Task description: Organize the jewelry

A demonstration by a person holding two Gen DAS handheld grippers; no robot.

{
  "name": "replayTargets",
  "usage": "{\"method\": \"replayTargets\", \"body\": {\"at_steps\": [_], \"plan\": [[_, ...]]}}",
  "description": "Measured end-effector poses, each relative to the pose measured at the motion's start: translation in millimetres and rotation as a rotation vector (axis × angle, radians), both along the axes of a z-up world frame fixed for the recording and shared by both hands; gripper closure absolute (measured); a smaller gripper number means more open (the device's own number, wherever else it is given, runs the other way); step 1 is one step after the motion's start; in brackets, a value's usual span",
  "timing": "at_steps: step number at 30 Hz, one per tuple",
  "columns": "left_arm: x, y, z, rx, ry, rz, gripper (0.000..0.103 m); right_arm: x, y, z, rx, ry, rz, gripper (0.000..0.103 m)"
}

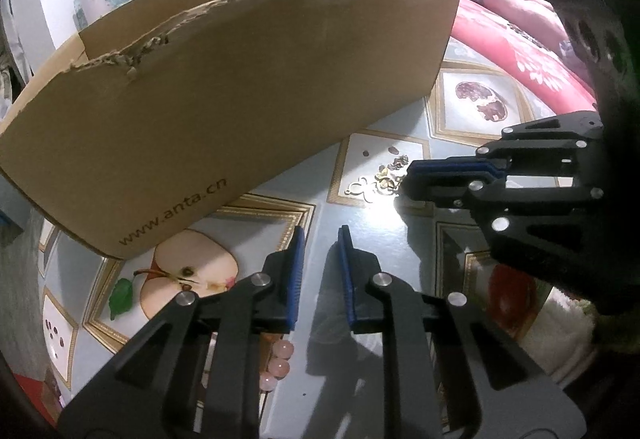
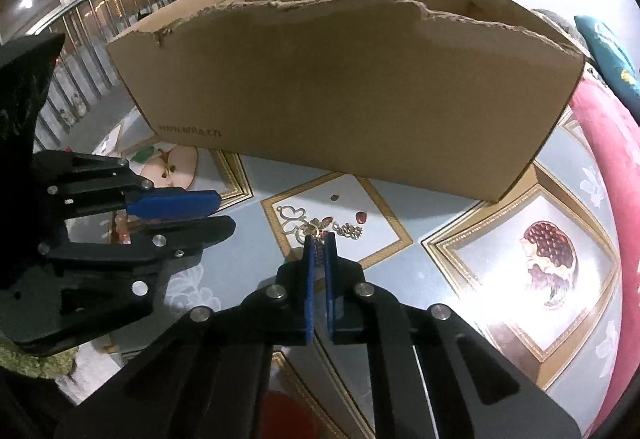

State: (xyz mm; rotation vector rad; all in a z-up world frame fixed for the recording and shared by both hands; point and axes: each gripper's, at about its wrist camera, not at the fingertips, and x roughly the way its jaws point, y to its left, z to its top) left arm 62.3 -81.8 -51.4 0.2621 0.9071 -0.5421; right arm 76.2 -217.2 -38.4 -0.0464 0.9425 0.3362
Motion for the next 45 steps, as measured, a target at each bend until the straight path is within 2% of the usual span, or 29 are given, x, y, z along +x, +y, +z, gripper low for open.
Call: {"method": "replayTargets", "body": {"at_steps": [9, 15, 16, 22, 29, 39, 44, 45], "plan": [[0, -2, 0, -0.004, 0.003, 0.006, 0.087, -16, -36, 14, 0.102, -0.015, -0.057, 0.098], [1, -5, 1, -0.023, 0.015, -0.003, 0.087, -17, -75, 20, 0.399, 0.017, -0.108, 0.098], [1, -7, 2, -0.025, 0.013, -0.006, 0.087, -17, -80, 20, 0.423, 0.018, -0.119, 0.098], [4, -15, 4, -0.014, 0.0, -0.023, 0.087, -17, -87, 15, 0.438, 0.022, -0.141, 0.098], [16, -24, 0, -0.024, 0.035, -0.033, 0.085, -17, -89, 7, 0.438, 0.028, -0.138, 0.098], [23, -36, 1, -0.001, 0.044, -0.08, 0.076, -15, -95, -1, 0.463, 0.043, -0.137, 0.098], [24, -42, 1, 0.029, 0.034, -0.101, 0.076, -13, -92, -3, 0.466, 0.045, -0.127, 0.098], [24, -43, 1, 0.029, 0.039, -0.106, 0.08, -15, -91, -2, 0.468, 0.046, -0.126, 0.098]]}}
